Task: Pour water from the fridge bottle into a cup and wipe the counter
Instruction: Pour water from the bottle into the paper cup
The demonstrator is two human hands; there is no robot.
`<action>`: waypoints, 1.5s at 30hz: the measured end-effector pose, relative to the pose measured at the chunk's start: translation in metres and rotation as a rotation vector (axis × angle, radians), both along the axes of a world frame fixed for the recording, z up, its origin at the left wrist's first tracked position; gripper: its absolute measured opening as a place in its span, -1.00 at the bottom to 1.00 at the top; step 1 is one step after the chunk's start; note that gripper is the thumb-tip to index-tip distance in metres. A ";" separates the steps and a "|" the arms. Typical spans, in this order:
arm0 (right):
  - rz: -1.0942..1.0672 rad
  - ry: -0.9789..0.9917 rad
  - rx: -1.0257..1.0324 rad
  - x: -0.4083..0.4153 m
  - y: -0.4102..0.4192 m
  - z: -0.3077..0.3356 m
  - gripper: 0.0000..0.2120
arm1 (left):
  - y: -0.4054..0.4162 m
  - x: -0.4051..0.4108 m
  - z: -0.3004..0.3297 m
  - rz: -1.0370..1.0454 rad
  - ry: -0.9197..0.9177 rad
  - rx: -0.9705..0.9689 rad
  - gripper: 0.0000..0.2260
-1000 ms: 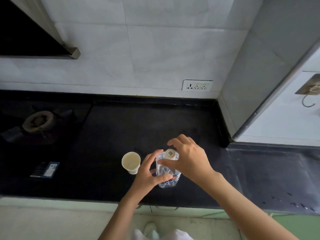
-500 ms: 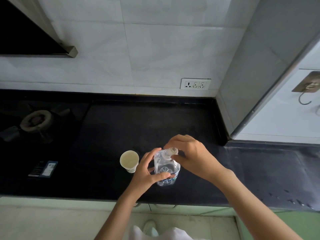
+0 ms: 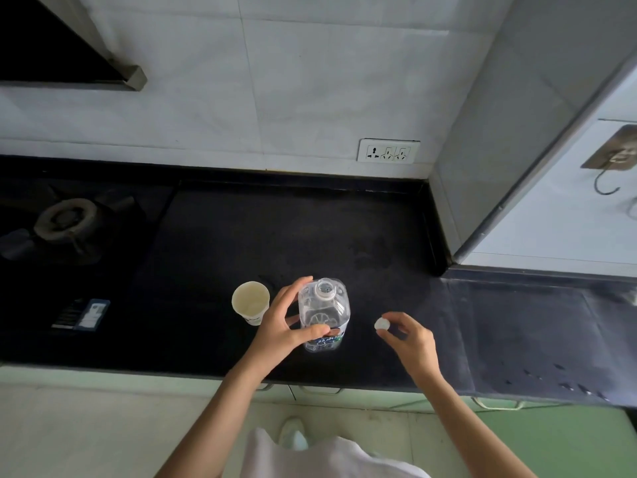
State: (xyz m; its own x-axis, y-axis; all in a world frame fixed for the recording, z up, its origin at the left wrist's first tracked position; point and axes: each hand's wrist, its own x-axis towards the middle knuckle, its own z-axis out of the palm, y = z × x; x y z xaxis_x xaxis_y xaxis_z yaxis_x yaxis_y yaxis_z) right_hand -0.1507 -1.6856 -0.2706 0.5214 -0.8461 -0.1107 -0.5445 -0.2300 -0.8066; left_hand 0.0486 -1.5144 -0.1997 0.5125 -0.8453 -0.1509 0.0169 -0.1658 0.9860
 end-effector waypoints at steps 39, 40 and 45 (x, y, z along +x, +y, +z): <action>0.648 -0.060 0.070 0.048 0.027 0.043 -0.19 | 0.008 -0.024 -0.037 0.157 -0.159 0.034 -0.24; 0.647 -0.063 0.077 0.048 0.027 0.044 -0.20 | 0.008 -0.024 -0.036 0.157 -0.154 0.032 -0.25; 0.628 -0.143 0.105 0.043 0.033 0.054 -0.26 | 0.012 -0.034 -0.027 0.181 -0.220 0.012 -0.29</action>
